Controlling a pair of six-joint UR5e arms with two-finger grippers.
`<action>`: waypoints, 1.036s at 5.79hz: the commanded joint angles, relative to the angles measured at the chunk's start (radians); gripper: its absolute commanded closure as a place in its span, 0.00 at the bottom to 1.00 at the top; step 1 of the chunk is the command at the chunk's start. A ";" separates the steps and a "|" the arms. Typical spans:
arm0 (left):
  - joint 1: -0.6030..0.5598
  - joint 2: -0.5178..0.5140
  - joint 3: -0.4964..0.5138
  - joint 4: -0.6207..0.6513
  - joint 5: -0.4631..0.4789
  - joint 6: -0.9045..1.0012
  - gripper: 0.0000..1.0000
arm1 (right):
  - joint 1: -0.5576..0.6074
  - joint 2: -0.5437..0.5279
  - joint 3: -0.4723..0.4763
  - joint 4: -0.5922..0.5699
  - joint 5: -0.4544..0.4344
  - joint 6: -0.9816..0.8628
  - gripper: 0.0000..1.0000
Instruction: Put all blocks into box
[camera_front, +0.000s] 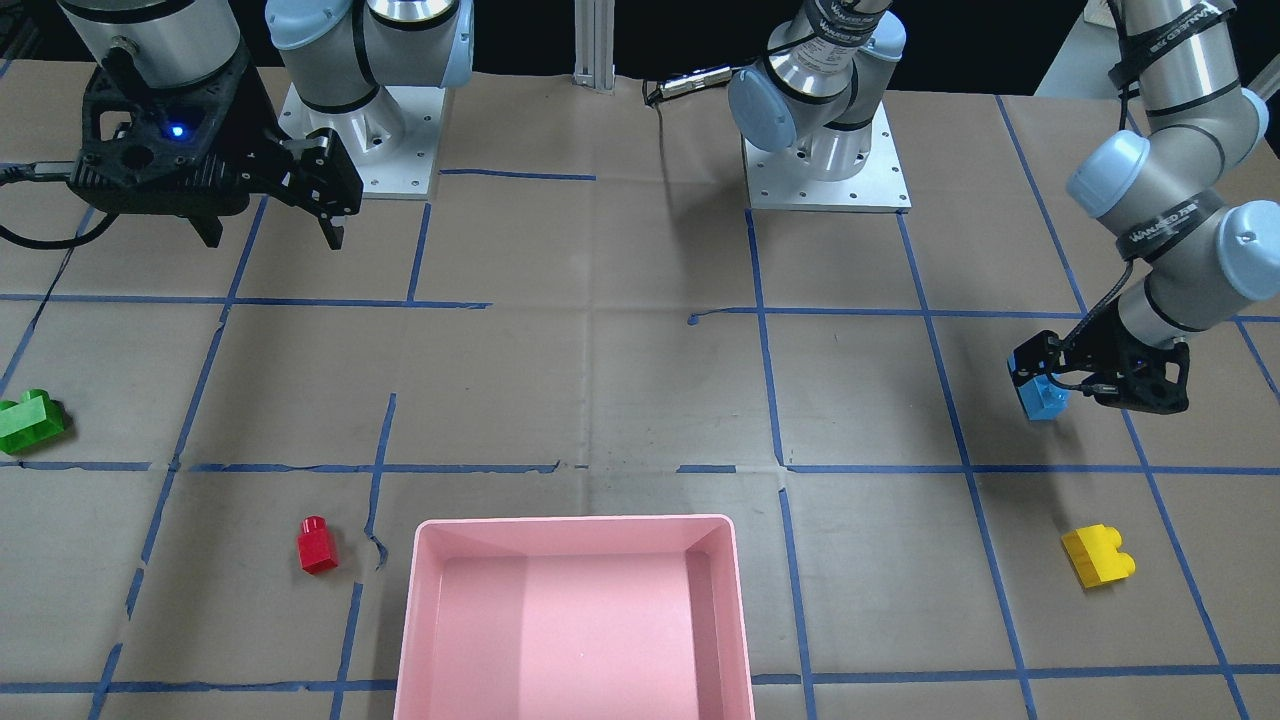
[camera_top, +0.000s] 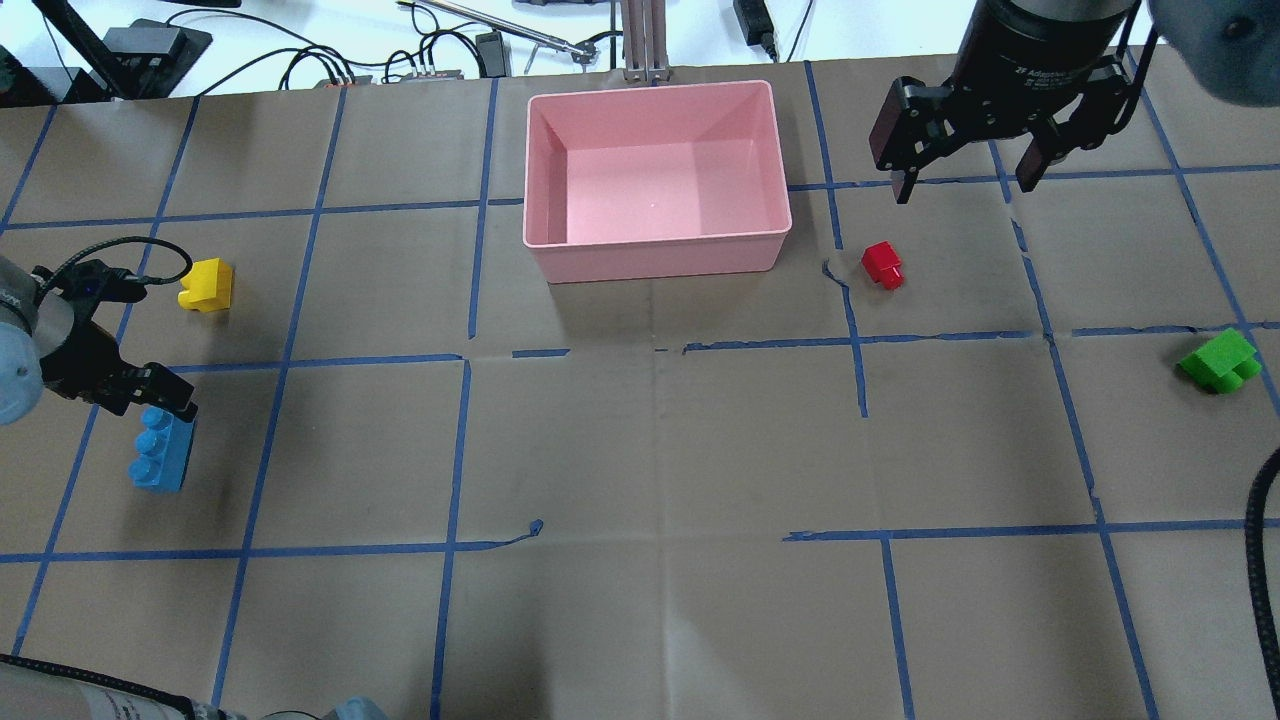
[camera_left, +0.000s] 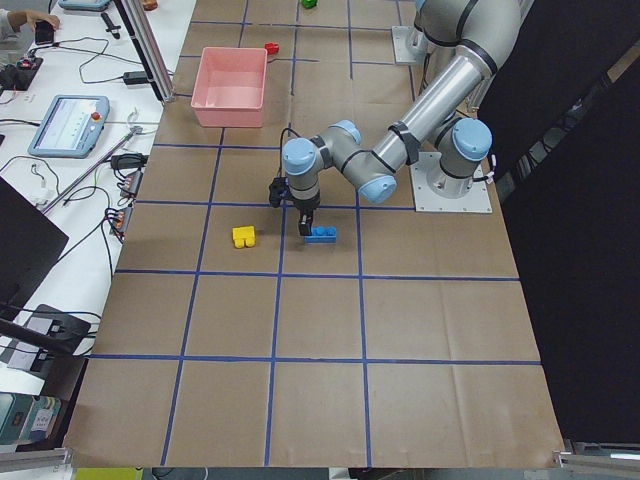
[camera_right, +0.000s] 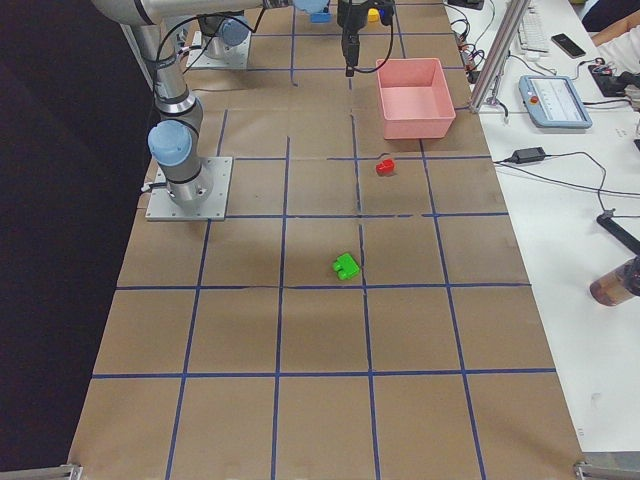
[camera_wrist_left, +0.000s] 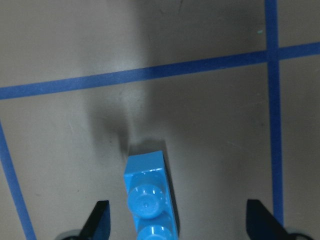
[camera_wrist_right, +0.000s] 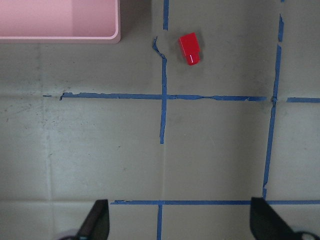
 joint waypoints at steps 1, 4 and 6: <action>0.037 -0.059 -0.046 0.085 -0.013 0.009 0.08 | 0.000 0.000 0.002 -0.001 0.009 0.004 0.00; 0.032 -0.045 -0.025 0.069 0.000 0.013 0.92 | -0.023 0.005 0.014 -0.012 0.009 -0.001 0.00; -0.079 -0.015 0.097 -0.062 -0.004 0.010 1.00 | -0.198 0.005 0.015 -0.006 0.006 -0.193 0.00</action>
